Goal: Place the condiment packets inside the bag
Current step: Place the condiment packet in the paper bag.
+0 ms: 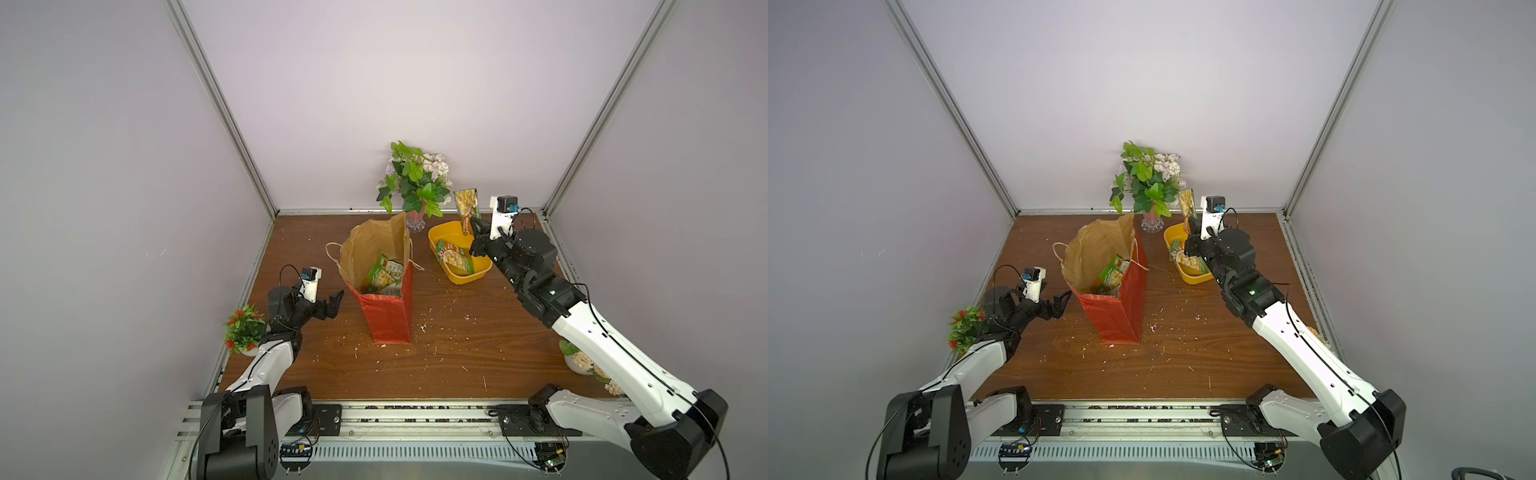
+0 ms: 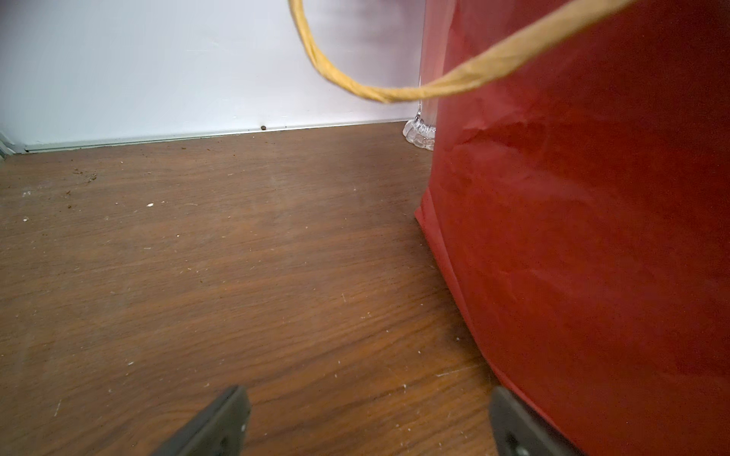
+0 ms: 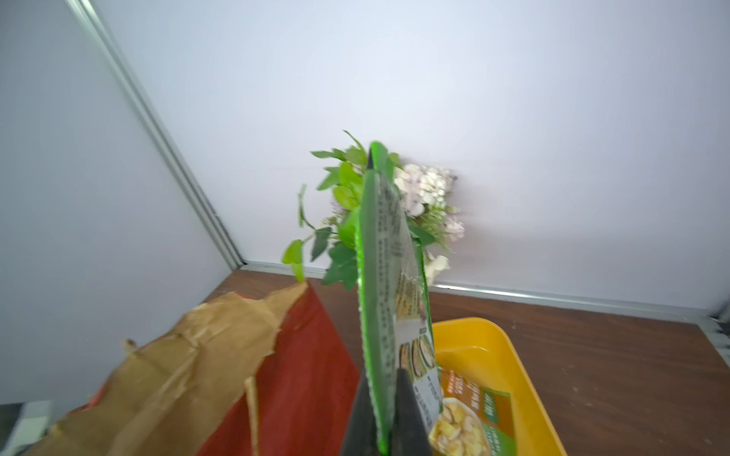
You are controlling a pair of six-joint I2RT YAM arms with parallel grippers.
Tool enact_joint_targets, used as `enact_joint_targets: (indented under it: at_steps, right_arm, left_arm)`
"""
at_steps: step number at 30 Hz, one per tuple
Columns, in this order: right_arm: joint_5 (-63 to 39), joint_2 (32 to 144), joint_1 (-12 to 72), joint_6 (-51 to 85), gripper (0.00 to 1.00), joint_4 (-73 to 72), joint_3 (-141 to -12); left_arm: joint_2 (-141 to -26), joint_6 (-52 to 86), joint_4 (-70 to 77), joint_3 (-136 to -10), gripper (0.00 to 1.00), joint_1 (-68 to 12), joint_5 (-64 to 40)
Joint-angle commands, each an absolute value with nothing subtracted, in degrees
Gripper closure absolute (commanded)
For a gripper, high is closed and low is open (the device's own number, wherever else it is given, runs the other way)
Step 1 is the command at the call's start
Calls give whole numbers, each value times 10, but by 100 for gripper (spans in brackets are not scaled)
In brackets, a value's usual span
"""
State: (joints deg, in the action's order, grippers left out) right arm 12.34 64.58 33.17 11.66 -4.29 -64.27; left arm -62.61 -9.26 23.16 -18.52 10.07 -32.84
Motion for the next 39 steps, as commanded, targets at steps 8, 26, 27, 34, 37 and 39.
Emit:
enact_joint_targets:
  at_steps: [8, 26, 27, 34, 37, 39]
  right_arm:
    - [44, 683, 463, 141, 100, -97, -720]
    - [64, 798, 485, 149, 61, -74, -786]
    - [75, 792, 485, 144, 53, -75, -785]
    - [115, 733, 435, 137, 43, -64, -753]
    - [117, 714, 386, 148, 41, -54, -723]
    - [98, 709, 339, 167, 39, -51, -697]
  left_arm:
    - [-609, -71, 248, -186, 3, 131, -354]
    - [-613, -68, 256, -183, 3, 134, -352]
    - [-613, -68, 256, -184, 3, 134, -352]
    - [-612, -68, 256, -183, 3, 134, -352]
    - [-611, -68, 256, -184, 3, 134, -353]
    - [-610, -68, 255, -183, 3, 134, -354]
